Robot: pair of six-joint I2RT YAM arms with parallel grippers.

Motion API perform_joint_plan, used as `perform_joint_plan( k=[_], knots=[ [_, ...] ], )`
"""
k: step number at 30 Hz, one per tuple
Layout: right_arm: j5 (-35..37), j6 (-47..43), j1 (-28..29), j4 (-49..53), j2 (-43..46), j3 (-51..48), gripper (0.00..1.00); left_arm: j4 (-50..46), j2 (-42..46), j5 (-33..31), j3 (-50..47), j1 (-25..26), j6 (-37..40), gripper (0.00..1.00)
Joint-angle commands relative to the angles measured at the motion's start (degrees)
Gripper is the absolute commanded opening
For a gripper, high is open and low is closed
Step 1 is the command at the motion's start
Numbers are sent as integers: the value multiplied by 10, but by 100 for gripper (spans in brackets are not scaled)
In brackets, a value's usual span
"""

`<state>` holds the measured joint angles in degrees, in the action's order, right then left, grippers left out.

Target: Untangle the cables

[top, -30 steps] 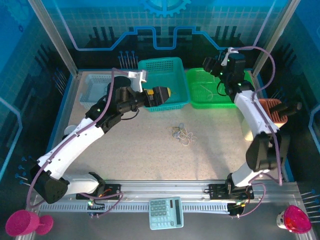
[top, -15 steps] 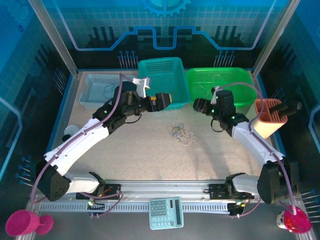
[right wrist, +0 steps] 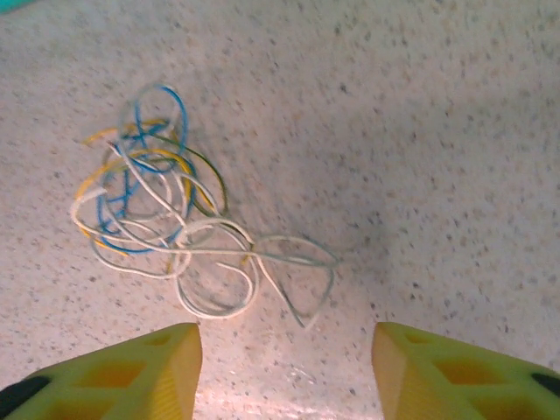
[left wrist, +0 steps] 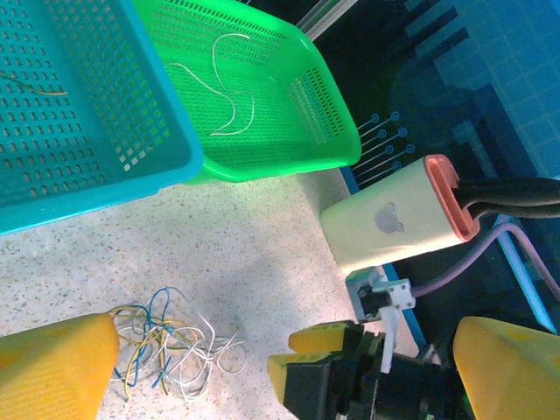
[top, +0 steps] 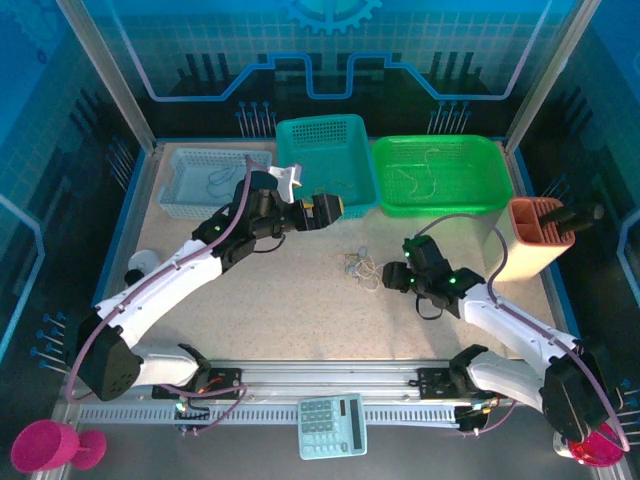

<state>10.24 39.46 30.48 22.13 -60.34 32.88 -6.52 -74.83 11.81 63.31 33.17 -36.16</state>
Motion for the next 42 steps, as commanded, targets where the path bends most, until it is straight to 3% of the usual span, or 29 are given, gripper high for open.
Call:
perform_joint_plan(
  k=[1, 10, 20, 23, 25, 31, 42],
  knots=[
    [29, 27, 10, 13, -3, -17, 51, 25, -8, 12, 1, -2, -11, 99],
    [10, 30, 11, -43, -70, -19, 43, 25, -7, 13, 4, -2, -14, 99],
    [4, 37, 15, -80, -127, -19, 41, 30, -10, 19, 4, -2, -17, 99],
    [1, 38, 17, -86, -139, -19, 35, 29, -9, 18, 3, -2, -16, 99],
    [-2, 36, 18, -84, -142, -15, 26, 29, -9, 17, 3, -2, -15, 99],
    [-2, 17, 19, -57, -114, 6, 0, 28, -6, 16, 3, -2, -13, 99],
    [-14, -82, 2, 36, -22, 171, 0, 9, -1, 5, 11, -2, 4, 99]
  ],
)
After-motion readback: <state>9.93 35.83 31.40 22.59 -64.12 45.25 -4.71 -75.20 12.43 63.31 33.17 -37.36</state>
